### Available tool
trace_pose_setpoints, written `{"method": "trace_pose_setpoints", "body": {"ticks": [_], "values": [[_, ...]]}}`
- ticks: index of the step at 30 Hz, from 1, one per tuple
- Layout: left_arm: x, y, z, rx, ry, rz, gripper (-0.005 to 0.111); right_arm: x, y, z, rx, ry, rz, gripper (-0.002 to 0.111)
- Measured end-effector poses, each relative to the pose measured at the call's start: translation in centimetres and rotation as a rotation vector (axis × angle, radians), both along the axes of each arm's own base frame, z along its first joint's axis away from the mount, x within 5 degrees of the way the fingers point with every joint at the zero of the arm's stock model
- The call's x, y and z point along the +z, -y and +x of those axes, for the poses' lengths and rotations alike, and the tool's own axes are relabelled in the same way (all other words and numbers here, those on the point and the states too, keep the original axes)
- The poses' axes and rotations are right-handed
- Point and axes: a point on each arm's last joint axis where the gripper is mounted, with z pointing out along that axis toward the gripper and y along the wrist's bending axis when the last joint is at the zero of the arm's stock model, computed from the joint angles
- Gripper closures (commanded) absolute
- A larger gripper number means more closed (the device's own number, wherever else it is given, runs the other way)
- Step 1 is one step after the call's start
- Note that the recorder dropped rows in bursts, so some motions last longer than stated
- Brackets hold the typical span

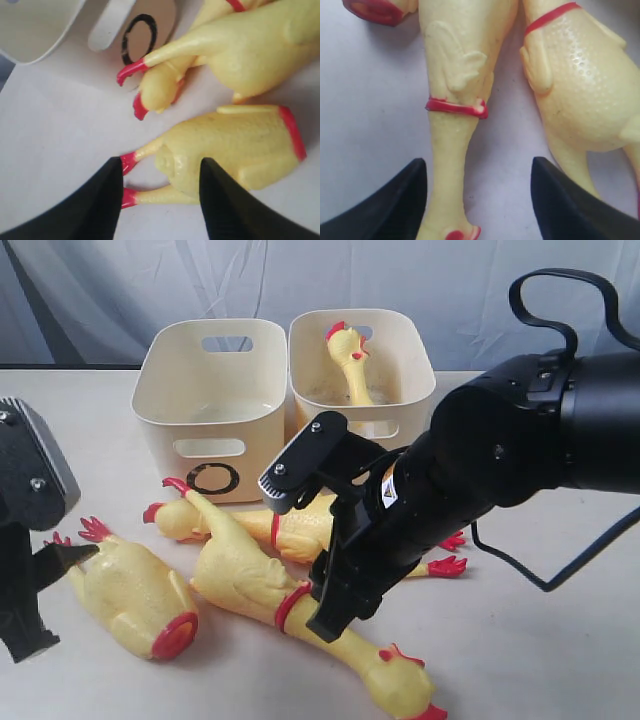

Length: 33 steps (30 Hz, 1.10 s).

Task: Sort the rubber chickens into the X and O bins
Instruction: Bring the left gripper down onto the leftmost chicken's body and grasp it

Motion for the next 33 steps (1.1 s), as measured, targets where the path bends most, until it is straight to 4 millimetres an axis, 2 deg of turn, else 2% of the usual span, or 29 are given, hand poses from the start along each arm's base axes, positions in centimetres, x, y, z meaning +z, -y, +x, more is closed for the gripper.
{"method": "trace_pose_setpoints", "body": {"ticks": [6,11,18,24,33], "values": [[-1.0,1.2,-0.5,-0.283,-0.049,0.239,0.061,0.0,0.0,0.0,-0.010,-0.006,0.001,0.050],[-2.4,2.1,-0.1,-0.465,-0.060,0.373,0.061,0.0,0.0,0.0,-0.012,-0.009,-0.001,0.050],[-4.1,3.0,1.3,-0.546,-0.070,0.428,0.061,0.0,0.0,0.0,-0.013,-0.011,-0.001,0.050],[-4.7,4.1,2.9,-0.565,-0.076,0.438,0.060,0.0,0.0,0.0,-0.017,-0.012,0.000,0.050],[-6.1,4.2,3.8,-0.578,-0.132,0.510,0.043,0.0,0.0,-0.1,-0.036,-0.022,0.005,0.050]]}}
